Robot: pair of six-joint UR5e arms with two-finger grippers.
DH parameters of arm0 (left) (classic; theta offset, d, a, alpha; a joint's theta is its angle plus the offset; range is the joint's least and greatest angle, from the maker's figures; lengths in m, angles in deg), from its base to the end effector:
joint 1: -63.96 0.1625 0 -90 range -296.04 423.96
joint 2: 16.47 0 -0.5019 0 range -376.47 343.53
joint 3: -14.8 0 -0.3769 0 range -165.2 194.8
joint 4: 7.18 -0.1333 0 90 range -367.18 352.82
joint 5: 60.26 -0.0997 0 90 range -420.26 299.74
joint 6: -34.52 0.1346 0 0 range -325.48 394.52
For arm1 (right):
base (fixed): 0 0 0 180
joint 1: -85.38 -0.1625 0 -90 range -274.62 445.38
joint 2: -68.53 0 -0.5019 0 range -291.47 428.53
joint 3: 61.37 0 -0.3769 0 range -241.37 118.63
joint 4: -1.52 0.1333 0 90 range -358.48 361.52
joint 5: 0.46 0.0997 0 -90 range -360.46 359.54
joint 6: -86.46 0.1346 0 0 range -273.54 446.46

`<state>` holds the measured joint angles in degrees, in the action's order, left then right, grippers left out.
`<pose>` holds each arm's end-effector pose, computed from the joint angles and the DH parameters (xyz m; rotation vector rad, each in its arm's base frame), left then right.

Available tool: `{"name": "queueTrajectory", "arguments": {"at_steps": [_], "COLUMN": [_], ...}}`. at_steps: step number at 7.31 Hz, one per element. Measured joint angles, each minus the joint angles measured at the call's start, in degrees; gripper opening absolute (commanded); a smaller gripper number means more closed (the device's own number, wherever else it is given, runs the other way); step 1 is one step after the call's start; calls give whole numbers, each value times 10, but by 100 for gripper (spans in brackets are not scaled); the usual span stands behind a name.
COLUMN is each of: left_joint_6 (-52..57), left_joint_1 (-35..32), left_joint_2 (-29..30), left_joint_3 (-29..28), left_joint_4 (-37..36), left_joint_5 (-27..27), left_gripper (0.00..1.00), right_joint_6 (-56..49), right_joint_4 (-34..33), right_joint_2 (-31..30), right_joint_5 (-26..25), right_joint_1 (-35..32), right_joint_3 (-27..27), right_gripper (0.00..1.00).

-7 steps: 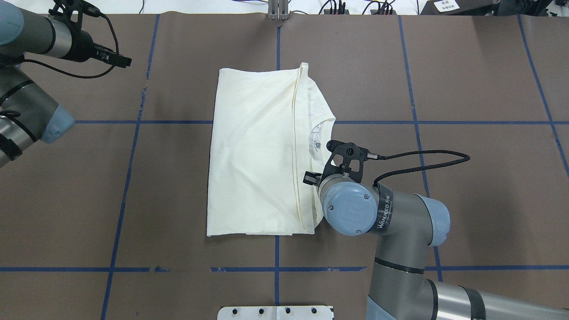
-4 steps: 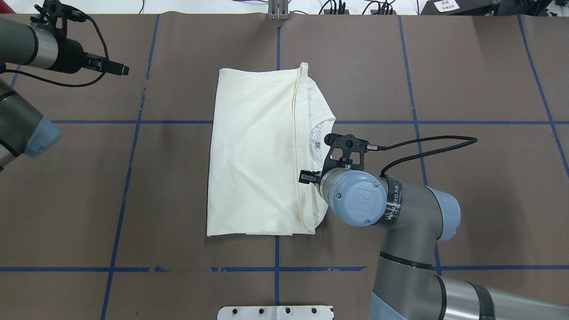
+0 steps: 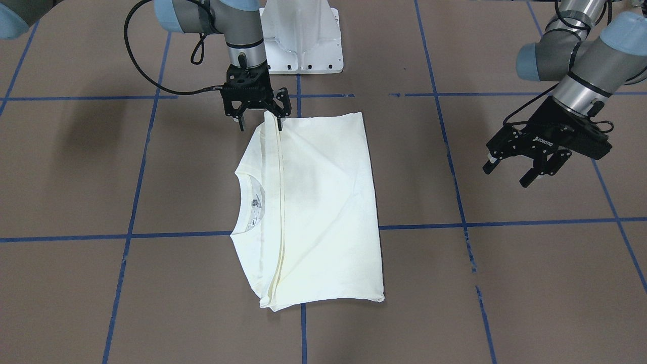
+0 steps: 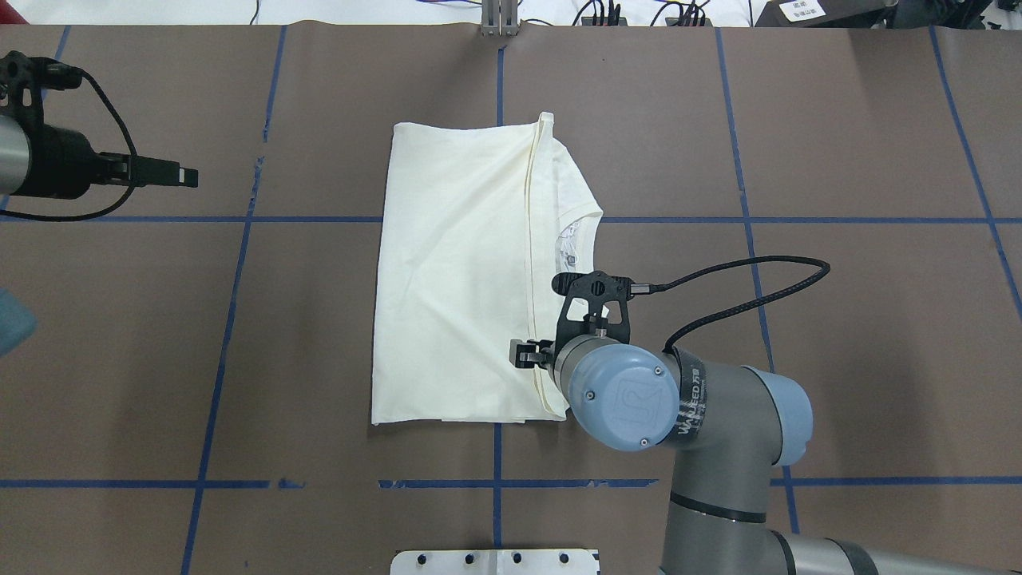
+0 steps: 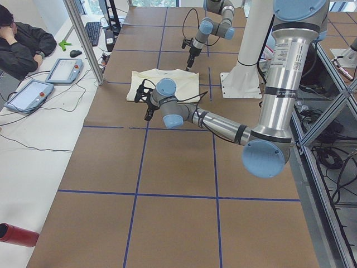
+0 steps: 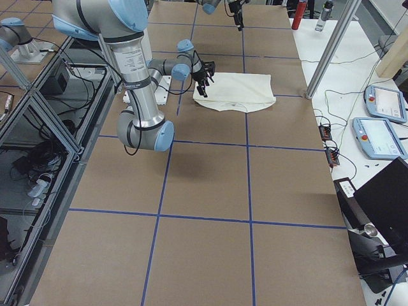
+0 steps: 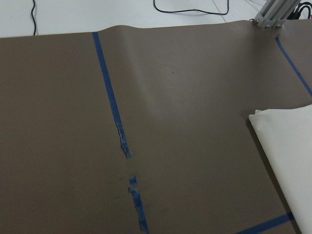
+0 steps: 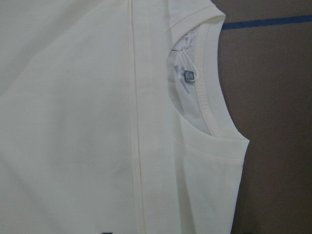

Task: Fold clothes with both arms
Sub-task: 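Press and smooth the folded shirt's collar edge with the right gripper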

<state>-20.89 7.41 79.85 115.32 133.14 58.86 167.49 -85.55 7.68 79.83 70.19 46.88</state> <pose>0.2538 -0.5072 0.5059 0.5022 1.1172 -0.0364 -0.6012 -0.3249 0.3313 0.3387 -0.8247 0.1757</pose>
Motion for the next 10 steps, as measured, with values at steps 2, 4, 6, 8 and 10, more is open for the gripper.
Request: {"name": "queueTrajectory", "arguments": {"at_steps": [2, 4, 6, 8, 10], "left_joint_6": [-15, -18, -18, -18, -18], "left_joint_1": [9, 11, 13, 13, 13], "left_joint_2": [-9, -10, -10, -10, -10], "left_joint_3": [13, 15, 15, 14, 14], "left_joint_4": [-1, 0, 0, 0, 0], "left_joint_5": [-1, -1, -2, -3, -3], "left_gripper": [100, 100, 100, 100, 100], "right_joint_6": [-103, -191, -215, -219, -222], "right_joint_4": [-1, -1, 0, 0, 0], "right_joint_2": [1, -4, -9, -13, -18], "right_joint_5": [-10, -31, -36, -37, -37], "right_joint_1": [25, 45, 57, 62, 62], "right_joint_3": [0, 0, 1, 2, 2], "right_gripper": [52, 44, 44, 44, 13]}}
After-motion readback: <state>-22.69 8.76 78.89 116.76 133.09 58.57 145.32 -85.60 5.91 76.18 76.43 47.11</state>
